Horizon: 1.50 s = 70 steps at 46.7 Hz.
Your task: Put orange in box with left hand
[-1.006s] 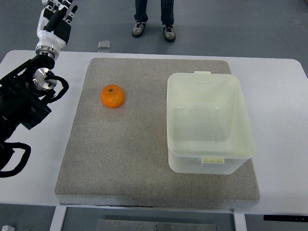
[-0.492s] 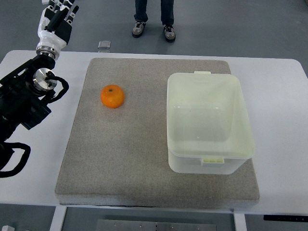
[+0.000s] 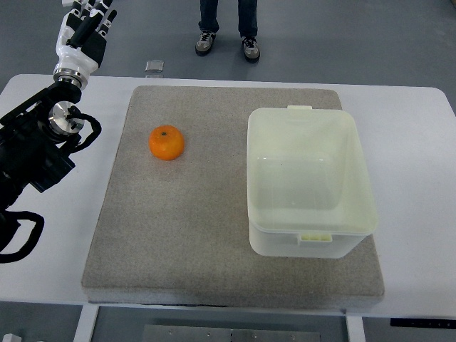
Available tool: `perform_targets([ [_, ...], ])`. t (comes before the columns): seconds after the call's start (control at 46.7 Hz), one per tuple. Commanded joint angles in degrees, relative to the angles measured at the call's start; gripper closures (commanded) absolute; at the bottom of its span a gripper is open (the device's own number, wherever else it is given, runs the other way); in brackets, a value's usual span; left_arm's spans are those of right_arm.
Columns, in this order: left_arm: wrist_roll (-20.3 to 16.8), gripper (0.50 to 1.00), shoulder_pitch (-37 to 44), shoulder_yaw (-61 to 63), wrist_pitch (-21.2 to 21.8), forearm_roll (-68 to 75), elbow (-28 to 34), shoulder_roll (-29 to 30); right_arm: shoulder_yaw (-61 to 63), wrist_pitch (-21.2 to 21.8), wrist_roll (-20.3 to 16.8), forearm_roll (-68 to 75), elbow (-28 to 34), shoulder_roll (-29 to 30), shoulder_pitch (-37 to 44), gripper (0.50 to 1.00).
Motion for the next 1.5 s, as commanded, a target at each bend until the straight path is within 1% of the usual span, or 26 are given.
perform_targets([
  [0.0,0.01,0.504,-0.10,2.18,0.04,4.77,-0.02,0.03,0.00,-0.07,0.00,0.00,0.05,0.00,0.00,0.568],
  [0.128,-0.08,0.504,-0.97,5.17,-0.49,13.46,-0.02,0.03,0.00,0.01,0.00,0.00,-0.03,0.00,0.00,0.568],
  [0.214,0.01,0.504,-1.85,7.72,-1.71,20.49,-0.11,1.43,0.00,0.01,0.00,0.00,0.05,0.00,0.00,0.568],
  [0.321,0.01,0.504,-4.05,11.58,-5.05,29.46,-0.11,3.98,0.00,0.01,0.00,0.00,0.05,0.00,0.00,0.568],
  [0.45,-0.08,0.506,-6.60,15.36,-9.53,36.58,-0.28,6.62,0.00,0.01,0.00,0.00,0.05,0.00,0.00,0.568],
  [0.557,-0.52,0.506,-8.71,20.81,-12.17,43.96,-2.21,8.81,0.00,-0.07,0.00,0.00,-0.03,0.00,0.00,0.568],
  [0.599,-1.66,0.506,-9.58,22.66,-12.26,47.21,-3.79,10.04,0.00,0.01,0.00,0.00,0.05,0.00,0.00,0.568],
  [0.728,-8.27,0.506,-12.40,28.28,-12.35,56.97,-8.54,13.47,0.00,0.01,0.00,0.00,0.05,0.00,0.00,0.568],
  [0.835,-8.27,0.510,-14.68,32.15,-12.35,63.57,-9.33,14.62,0.00,-0.07,0.00,0.00,-0.03,0.00,0.00,0.568],
  [0.942,-8.27,0.508,-16.18,34.96,-12.44,67.00,-9.77,14.62,0.00,0.01,0.00,0.00,0.05,0.00,0.00,0.568],
  [1.113,-8.27,0.508,-18.11,39.45,-12.26,73.59,-12.67,15.50,0.00,0.01,0.00,0.00,-0.03,0.00,0.00,0.568],
  [1.284,-8.27,0.506,-18.64,39.80,-11.74,83.96,-16.27,16.38,0.00,0.01,0.00,0.00,-0.03,0.00,0.00,0.568],
  [1.477,-8.27,0.506,-19.17,39.80,-9.02,89.24,-19.97,16.47,0.00,0.01,0.00,0.00,0.05,0.00,0.00,0.568],
])
